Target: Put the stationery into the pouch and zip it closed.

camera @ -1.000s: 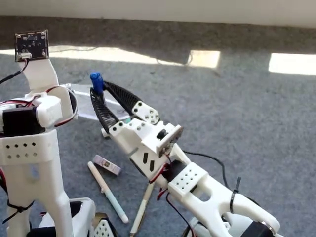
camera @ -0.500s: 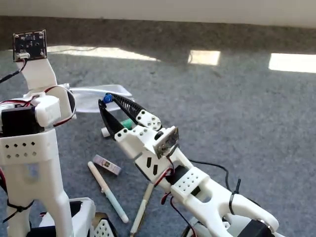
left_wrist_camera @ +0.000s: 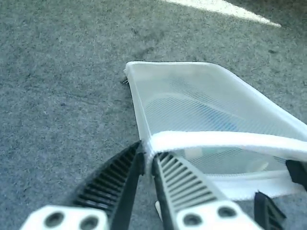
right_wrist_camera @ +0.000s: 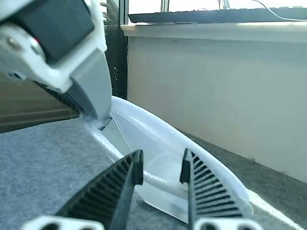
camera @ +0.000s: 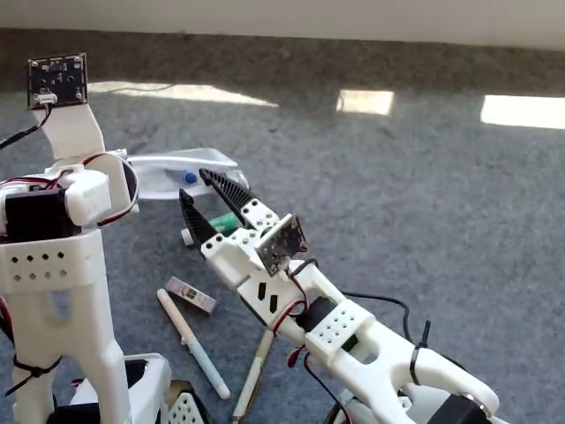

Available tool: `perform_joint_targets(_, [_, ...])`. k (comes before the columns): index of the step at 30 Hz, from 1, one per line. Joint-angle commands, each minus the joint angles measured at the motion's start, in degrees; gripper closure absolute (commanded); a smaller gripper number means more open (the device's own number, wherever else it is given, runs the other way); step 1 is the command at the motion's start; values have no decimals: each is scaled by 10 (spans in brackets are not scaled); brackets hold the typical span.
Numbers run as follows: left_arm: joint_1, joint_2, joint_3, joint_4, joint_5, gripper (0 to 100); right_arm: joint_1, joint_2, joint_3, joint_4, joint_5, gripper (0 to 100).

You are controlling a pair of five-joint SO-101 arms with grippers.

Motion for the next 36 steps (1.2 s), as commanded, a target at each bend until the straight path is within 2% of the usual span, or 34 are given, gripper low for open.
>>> perform_joint_targets(1, [-8, 0, -10, 0, 4, 993, 3, -7, -7, 4, 2, 867])
perform_joint_targets(7, [-9, 0, -10, 0, 4, 993, 2, -8, -5, 4, 2, 867])
perform_joint_targets(11, [-9, 0, -10, -1, 4, 993, 3, -64, -4, 11, 2, 867])
perform_joint_targets(15, [-9, 0, -10, -3, 4, 993, 5, -155, -8, 161, -3, 867])
perform_joint_targets(19, [-10, 0, -10, -4, 4, 993, 7, -231, -35, 313, -66, 867])
perform_joint_targets(22, [-15, 0, -10, -4, 4, 993, 7, -272, -67, 408, -67, 867])
perform_joint_targets(29, [-70, 0, -10, -4, 4, 993, 7, -322, -141, 573, -69, 867])
perform_joint_targets(36, [-78, 0, -10, -4, 4, 993, 7, -322, -218, 713, -67, 867])
